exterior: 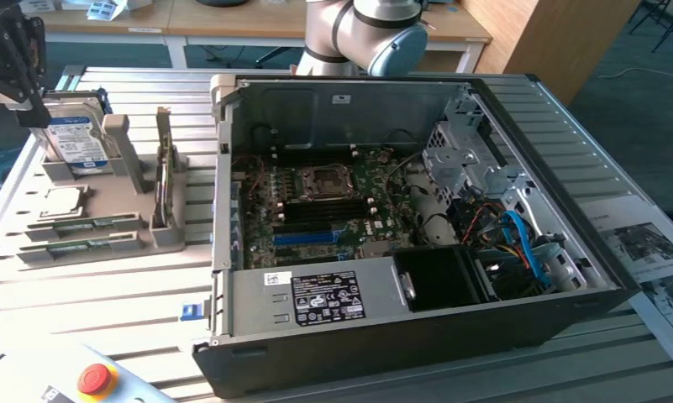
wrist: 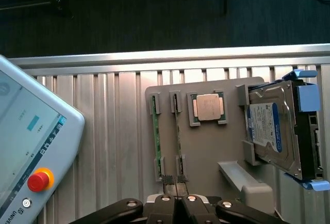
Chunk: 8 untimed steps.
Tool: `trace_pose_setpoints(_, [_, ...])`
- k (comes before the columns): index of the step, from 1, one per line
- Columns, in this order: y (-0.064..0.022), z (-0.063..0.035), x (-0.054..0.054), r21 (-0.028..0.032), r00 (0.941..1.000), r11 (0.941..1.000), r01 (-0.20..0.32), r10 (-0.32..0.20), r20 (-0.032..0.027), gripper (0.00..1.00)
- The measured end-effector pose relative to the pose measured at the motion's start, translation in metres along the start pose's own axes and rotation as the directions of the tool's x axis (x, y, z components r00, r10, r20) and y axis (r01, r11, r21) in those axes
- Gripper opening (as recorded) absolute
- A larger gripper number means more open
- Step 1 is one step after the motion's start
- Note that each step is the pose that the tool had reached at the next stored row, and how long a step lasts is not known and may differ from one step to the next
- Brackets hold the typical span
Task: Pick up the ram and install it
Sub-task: 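Pick up the ram and move it above insertion slot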
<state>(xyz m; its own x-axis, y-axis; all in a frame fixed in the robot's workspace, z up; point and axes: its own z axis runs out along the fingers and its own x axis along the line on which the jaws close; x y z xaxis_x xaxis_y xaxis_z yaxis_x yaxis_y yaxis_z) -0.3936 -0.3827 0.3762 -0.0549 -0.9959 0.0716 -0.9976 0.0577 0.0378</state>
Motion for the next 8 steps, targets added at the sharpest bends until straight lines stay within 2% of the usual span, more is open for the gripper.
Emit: trace_pose_setpoints(8, [0.0000, 0.0000, 0.0000, 0.0000, 1.0000, 1.0000, 0.000, 0.000, 0.0000, 0.10])
